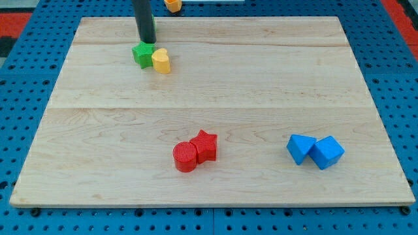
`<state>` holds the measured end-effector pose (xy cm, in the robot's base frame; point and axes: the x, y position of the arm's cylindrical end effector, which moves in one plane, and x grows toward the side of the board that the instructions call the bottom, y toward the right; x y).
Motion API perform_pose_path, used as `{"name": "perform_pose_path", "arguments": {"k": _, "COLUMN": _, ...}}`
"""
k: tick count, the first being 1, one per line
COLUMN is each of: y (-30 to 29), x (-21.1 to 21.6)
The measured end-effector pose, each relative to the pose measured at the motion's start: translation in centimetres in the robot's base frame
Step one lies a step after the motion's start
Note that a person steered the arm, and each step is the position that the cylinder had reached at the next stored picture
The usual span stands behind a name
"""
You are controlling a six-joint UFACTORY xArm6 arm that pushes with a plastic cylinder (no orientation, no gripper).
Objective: Push green circle into green star
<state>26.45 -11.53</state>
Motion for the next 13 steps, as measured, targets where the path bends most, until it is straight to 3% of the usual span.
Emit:
{"name": "perform_pose_path", "arguments": {"k": 1, "y": 1.2, "x": 3.1}}
{"name": "perform_pose_path", "arguments": {"k": 3, "y": -6.9, "x": 8.5}}
{"name": "perform_pose_path", "arguments": {"k": 4, "y": -7.2, "x": 9.6}}
{"name": "perform_pose_path", "arguments": {"k": 5, "y": 1.3, "x": 3.4}}
{"name": "perform_pose_path", "arguments": {"k": 6, "y": 3.8, "x": 0.4}}
{"name": "perform_pose_path", "arguments": {"k": 8, "y": 4.7, "x": -4.1}}
{"name": "perform_pose_path", "arguments": {"k": 11, "y": 2.5, "x": -4.2}}
{"name": "perform_pose_path", "arguments": {"k": 13, "y": 2.9, "x": -7.2}}
